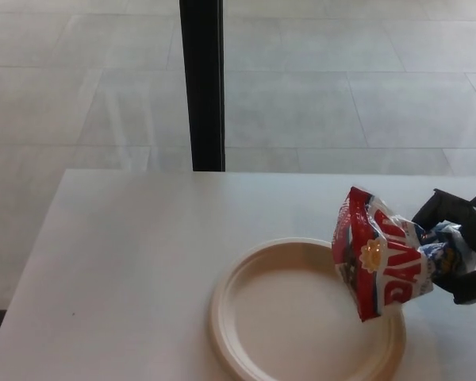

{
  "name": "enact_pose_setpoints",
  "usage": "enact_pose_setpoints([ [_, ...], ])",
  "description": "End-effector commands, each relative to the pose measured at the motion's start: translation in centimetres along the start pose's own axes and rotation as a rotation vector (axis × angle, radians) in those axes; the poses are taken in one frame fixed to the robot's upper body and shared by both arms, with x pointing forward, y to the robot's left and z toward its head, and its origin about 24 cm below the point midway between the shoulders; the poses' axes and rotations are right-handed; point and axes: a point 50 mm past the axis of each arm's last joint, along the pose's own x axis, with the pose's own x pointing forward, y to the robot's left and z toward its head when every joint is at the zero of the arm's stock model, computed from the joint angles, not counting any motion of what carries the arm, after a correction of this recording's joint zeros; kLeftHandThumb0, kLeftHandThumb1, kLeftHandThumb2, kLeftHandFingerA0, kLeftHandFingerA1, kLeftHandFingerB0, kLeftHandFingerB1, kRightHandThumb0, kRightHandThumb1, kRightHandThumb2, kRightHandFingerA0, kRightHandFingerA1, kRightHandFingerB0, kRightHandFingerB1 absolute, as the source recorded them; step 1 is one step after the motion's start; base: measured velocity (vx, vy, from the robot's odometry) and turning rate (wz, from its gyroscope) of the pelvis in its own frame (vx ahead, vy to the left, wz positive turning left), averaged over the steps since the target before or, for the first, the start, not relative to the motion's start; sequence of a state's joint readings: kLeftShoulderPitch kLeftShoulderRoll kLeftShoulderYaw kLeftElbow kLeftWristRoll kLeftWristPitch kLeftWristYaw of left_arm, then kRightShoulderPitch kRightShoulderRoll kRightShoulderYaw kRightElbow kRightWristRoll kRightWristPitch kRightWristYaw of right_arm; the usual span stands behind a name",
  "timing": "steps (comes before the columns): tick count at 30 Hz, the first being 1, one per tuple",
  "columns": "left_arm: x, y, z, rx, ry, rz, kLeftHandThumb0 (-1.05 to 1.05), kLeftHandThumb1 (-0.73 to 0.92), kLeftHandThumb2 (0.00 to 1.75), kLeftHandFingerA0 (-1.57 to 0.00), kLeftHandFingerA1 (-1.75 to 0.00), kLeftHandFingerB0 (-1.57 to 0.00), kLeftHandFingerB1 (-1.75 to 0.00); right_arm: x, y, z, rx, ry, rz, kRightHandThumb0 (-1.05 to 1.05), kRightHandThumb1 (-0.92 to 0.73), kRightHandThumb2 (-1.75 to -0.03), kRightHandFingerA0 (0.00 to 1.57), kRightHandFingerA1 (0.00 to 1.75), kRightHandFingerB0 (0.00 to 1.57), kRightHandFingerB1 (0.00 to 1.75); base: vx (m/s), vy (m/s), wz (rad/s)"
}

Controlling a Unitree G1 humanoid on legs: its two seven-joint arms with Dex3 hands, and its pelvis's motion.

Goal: The robot uses its right hand to pick up a bag of sunflower seeds kept in the middle of the desk and tilts it over a plate kept next to it to pour out a few seeds and then puts the bag of seeds back on the desk

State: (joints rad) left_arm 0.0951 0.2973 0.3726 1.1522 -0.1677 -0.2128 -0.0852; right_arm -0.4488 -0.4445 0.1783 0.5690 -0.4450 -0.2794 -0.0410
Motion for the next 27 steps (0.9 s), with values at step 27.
enact_pose_setpoints([
  [27, -0.3, 1.9, 0.0, 0.051, -0.002, 0.024, -0.71, 0.65, 1.17, -0.48, -0.81, -0.33, -0.68, 2.8, -4.8, 3.6, -0.282, -0.152, -0.044, -0.17, -0.51, -1.13, 0.87, 1.75, 0.73, 1.61, 0.0, 0.0, 0.0],
])
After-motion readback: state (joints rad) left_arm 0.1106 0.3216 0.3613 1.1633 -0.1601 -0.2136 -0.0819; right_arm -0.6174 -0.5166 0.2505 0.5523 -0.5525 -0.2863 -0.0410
